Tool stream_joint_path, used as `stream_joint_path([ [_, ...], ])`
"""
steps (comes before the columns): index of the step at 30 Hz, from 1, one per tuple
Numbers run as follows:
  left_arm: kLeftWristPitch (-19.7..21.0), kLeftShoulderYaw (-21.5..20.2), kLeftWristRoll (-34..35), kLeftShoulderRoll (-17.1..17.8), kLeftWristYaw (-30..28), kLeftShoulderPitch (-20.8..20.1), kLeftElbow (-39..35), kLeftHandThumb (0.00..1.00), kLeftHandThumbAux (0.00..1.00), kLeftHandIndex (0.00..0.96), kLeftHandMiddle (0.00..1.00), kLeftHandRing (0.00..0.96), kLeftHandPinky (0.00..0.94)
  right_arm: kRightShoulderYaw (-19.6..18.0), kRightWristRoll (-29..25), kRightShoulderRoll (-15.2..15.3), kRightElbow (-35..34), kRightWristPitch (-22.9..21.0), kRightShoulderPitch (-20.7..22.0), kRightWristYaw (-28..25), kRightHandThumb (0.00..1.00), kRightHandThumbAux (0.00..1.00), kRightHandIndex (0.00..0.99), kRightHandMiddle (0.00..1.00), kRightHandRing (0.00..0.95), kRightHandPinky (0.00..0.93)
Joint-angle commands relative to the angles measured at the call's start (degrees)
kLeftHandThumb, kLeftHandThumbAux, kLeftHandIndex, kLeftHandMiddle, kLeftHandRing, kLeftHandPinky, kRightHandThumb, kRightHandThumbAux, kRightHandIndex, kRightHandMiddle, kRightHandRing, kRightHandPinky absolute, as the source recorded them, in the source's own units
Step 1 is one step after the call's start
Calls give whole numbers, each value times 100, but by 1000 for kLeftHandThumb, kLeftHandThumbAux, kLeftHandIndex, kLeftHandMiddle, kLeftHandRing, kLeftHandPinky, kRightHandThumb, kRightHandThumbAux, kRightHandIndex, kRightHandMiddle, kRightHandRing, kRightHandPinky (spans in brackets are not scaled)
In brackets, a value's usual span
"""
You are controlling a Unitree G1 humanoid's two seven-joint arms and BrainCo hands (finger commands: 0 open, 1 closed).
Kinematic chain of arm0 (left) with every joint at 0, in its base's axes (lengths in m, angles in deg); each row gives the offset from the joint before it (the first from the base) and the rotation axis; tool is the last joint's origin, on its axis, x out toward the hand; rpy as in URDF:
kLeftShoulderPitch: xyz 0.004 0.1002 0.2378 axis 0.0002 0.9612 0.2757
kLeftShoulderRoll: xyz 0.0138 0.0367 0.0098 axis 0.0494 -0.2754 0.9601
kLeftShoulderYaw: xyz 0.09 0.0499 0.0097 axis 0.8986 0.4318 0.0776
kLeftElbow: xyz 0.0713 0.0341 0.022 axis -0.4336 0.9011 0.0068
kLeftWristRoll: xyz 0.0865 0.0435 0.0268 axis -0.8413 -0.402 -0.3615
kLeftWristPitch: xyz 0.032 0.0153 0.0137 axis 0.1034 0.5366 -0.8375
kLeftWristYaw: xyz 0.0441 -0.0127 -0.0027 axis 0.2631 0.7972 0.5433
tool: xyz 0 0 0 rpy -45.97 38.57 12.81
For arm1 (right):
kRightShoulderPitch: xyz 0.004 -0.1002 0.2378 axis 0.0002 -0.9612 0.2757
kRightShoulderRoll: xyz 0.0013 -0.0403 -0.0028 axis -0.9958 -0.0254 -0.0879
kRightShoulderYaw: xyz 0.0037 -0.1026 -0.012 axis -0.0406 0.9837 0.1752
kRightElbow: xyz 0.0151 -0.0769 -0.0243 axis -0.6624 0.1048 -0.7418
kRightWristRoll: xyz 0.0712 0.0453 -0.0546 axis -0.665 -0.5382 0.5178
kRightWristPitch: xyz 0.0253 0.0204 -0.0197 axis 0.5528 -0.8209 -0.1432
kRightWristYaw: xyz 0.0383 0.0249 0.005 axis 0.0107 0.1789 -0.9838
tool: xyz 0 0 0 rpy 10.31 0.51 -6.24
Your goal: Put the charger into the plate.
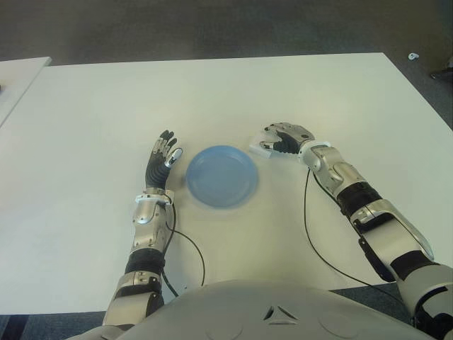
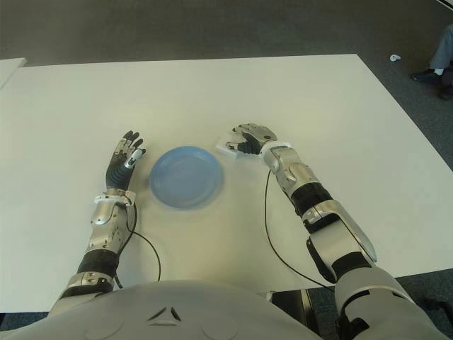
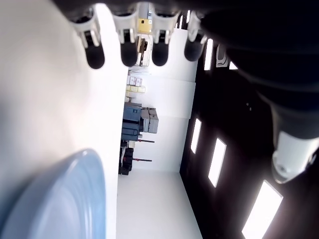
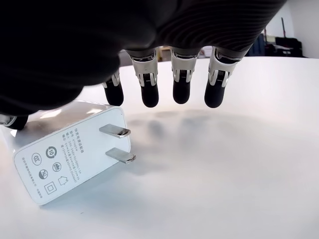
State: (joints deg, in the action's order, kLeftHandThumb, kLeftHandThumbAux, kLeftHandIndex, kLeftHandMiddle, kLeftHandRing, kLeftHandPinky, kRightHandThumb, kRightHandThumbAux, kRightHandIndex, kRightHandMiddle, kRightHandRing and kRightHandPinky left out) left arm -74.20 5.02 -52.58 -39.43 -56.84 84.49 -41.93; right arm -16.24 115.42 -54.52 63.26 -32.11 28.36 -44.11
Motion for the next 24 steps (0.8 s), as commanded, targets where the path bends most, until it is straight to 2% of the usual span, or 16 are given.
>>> stream_joint_path([
  [1,264,8,21,-16,-31,224,120,0,549,33,81,90,128,48,-61,45,242,324,-102,135,374,99,0,0,0,0],
  [12,572,6,-86,-44,212,267,-40,0,561,53,106,112,145,47,-102,92,563,1039,-129,646,354,103,0,0,0,0],
  [24,693,37,-158,-49,358,321,-177,0,576,79,136,142,165,118,33,154,708,1449,-116,1181,355,107,0,0,0,0],
])
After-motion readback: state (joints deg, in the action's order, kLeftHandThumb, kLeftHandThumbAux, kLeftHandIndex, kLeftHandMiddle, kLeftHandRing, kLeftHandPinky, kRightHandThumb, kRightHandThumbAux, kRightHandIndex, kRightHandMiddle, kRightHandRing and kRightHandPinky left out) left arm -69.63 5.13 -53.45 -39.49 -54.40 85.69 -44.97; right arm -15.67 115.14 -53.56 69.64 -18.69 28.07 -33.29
